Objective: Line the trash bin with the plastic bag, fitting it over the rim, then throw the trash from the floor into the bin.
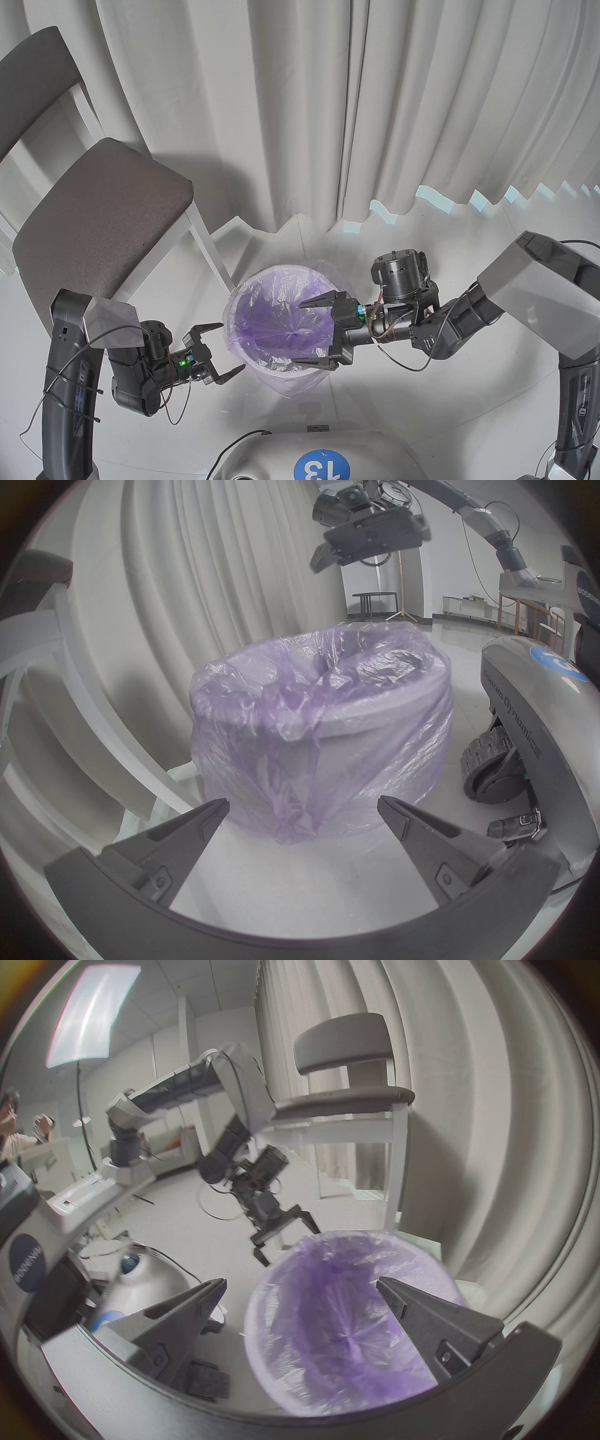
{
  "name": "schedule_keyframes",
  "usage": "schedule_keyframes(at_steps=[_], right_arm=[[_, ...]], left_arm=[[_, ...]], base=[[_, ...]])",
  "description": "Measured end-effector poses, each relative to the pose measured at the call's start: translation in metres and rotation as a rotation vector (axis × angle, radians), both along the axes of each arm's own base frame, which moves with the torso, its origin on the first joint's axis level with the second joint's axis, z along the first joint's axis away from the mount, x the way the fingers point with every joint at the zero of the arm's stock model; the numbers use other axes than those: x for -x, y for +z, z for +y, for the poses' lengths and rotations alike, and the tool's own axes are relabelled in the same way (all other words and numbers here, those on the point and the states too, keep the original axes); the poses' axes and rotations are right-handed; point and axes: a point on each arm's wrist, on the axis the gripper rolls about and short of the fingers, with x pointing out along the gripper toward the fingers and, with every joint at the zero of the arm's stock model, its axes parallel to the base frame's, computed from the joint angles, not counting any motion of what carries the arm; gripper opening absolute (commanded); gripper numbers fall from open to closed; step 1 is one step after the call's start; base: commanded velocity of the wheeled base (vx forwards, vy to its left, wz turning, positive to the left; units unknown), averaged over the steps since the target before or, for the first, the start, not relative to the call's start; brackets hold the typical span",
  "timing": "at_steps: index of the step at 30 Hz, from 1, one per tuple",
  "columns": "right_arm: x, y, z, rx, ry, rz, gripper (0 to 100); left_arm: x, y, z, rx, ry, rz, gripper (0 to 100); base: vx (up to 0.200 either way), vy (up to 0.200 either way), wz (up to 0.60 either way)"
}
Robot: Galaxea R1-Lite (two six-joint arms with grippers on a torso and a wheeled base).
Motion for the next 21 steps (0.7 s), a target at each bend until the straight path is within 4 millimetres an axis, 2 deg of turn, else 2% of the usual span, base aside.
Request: schedule_keyframes(at_steps=[4,12,21], right_arm=[[-0.018,-0.003,0.011,0.054,-0.1,-0.072,100],[-0.042,-0.017,0.023,0.16,-0.249,-0.193,100],[-0.046,-0.033,0.03,0.217,-0.238,-0.17,100]], left_arm=[[0.007,-0.004,0.001,0.004,-0.009,0.034,100],[0.017,-0.009,0.005,0.014,-0.028,0.083,100],[0.022,-0.01,0.007,0.014,-0.028,0.106,100]], base=[[0.0,0.0,0.0],[0.0,0.0,0.0],[0.0,0.0,0.0]])
